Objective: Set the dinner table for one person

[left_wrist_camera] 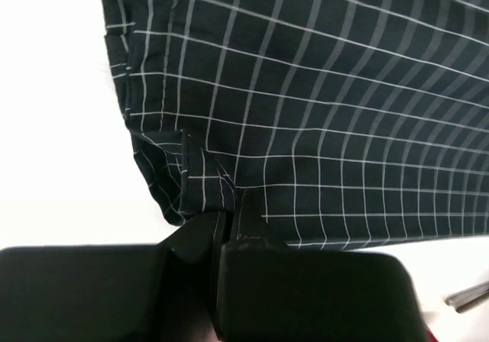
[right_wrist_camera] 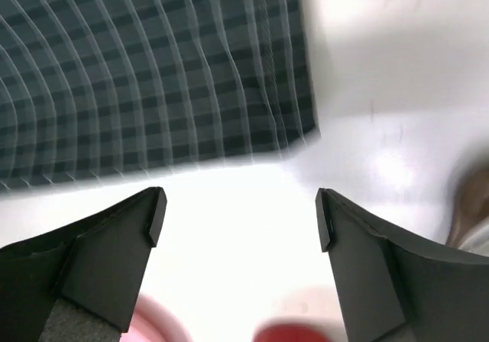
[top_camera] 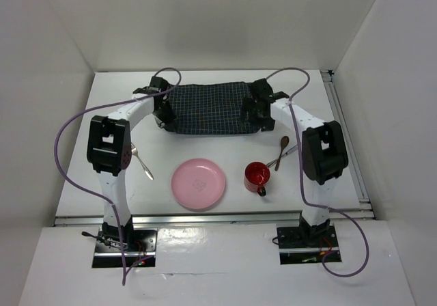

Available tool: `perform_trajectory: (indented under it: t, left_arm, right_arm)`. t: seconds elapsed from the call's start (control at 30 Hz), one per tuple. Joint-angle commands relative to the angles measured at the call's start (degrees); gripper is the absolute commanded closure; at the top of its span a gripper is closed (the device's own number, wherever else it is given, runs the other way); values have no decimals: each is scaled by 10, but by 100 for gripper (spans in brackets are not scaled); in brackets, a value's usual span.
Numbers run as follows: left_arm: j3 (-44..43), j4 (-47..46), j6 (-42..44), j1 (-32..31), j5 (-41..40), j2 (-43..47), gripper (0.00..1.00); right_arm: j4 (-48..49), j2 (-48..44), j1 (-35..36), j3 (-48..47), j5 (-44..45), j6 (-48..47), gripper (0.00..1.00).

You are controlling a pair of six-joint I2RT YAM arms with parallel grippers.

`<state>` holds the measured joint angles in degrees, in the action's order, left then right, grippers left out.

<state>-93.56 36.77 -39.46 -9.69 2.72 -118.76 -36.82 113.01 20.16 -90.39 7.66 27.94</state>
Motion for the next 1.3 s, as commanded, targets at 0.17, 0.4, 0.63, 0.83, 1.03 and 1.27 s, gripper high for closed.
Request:
perform_trajectory:
  t: [0.17, 0.4, 0.63, 0.83, 1.03, 1.27]
  left_arm:
    - [38, -9, -14, 15, 5, 18, 100]
    - [38, -9, -14, 15, 0, 18, 100]
    - [62, 2, -14, 27, -18, 28, 100]
    - [89, -17, -4, 41, -13, 43, 100]
    - [89, -17, -4, 46, -13, 43, 100]
    - [94, -17, -4, 46, -13, 43, 100]
  right_arm:
    - [189, -147, -109, 270, -199, 135, 41]
    - [264, -112, -129, 293, -265, 171, 44]
    - [288, -58, -118, 272, -278, 184, 47]
    - [246, -17, -101, 234, -235, 189, 58]
    - [250, 4, -84, 229, -225, 200, 57]
    - [235, 29, -46, 203, -216, 200, 68]
